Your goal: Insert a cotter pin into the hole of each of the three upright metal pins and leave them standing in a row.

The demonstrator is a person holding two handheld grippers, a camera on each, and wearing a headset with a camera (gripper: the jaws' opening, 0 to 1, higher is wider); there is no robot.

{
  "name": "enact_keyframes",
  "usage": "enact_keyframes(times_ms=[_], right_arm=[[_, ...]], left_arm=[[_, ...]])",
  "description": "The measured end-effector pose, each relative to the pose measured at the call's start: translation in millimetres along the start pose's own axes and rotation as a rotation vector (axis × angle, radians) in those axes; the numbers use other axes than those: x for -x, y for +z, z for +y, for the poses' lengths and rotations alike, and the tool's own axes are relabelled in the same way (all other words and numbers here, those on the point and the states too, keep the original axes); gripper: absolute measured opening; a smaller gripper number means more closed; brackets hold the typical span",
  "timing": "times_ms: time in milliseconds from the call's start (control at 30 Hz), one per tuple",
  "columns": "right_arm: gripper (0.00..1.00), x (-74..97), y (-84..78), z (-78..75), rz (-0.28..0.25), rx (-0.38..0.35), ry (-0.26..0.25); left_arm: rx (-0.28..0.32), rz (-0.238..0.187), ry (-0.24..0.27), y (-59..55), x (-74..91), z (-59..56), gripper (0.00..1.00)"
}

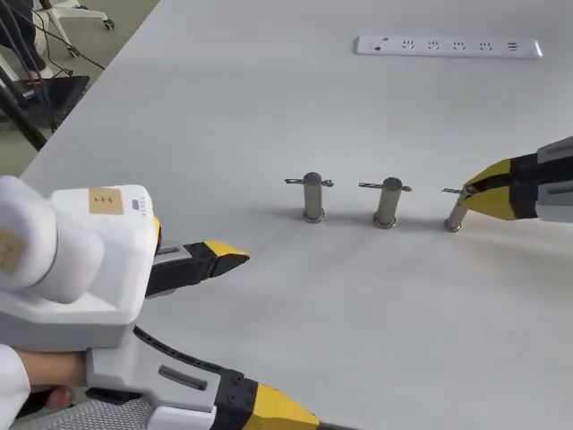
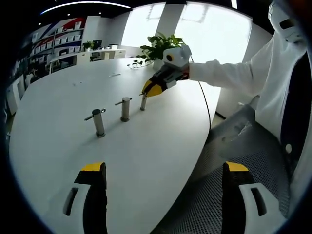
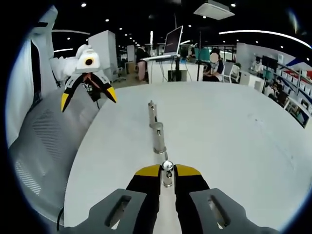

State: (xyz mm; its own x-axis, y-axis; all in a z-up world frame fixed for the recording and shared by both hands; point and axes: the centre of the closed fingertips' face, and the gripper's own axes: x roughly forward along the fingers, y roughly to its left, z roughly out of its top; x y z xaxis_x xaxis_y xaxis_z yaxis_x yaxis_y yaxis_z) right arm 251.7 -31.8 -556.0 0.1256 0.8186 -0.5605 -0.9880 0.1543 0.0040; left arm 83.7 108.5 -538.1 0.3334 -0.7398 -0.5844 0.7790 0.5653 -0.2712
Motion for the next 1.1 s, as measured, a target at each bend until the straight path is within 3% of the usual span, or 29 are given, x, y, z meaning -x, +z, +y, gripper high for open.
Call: enact_keyframes(times_ms=[133,233,300,367,500,600,667,800,900,1033,1100], right_arm=[[0.2,3.0,7.2,1.8,-0.029,-0.009,-0.019],[0.27,11.5,21.6,8.0,-0.053,-0.01,-0.054],[0.37,14.3,27.5,16.6,-0.064,-0.028,-0.03],[0.44,18.6,40.9,33.9,-0.119,-0.07,0.024],[0.57,31.4,62.3,55.1,-0.191,-0.096,0.016],[0.66,38.2,69.2,64.8,-0.225,-0.133,-0.025],[0.7,41.7,69.8,67.6,-0.237,-0.136,-0.052],[0.77,48.1,68.7,77.7,-0.255,-0.22,-0.07],[0.86,55.2,63.8,78.3,-0.266,-0.26,-0.128],[0.91,63.3,40.2,74.5,-0.195,-0.332,-0.195],[0.94,67.3,36.6,73.5,-0.196,-0.341,-0.222]], left_arm=[[-0.008,-0.024,0.007,6.7,0.9,0.4,0.99],[-0.001,-0.066,0.02,15.0,2.3,3.4,0.99],[0.017,-0.111,0.04,22.8,3.7,8.4,0.99],[0.044,-0.158,0.059,30.4,5.3,13.8,0.99],[0.117,-0.266,0.11,45.0,11.6,28.3,0.99],[0.152,-0.323,0.093,52.5,16.2,28.6,0.99],[0.149,-0.324,0.091,52.7,16.7,28.5,0.99],[0.149,-0.325,0.097,52.8,17.5,30.0,0.99],[0.16,-0.34,0.106,51.8,18.9,30.1,0.99],[0.16,-0.348,0.109,48.0,19.1,26.2,0.99],[0.16,-0.347,0.126,45.8,20.6,27.3,0.99]])
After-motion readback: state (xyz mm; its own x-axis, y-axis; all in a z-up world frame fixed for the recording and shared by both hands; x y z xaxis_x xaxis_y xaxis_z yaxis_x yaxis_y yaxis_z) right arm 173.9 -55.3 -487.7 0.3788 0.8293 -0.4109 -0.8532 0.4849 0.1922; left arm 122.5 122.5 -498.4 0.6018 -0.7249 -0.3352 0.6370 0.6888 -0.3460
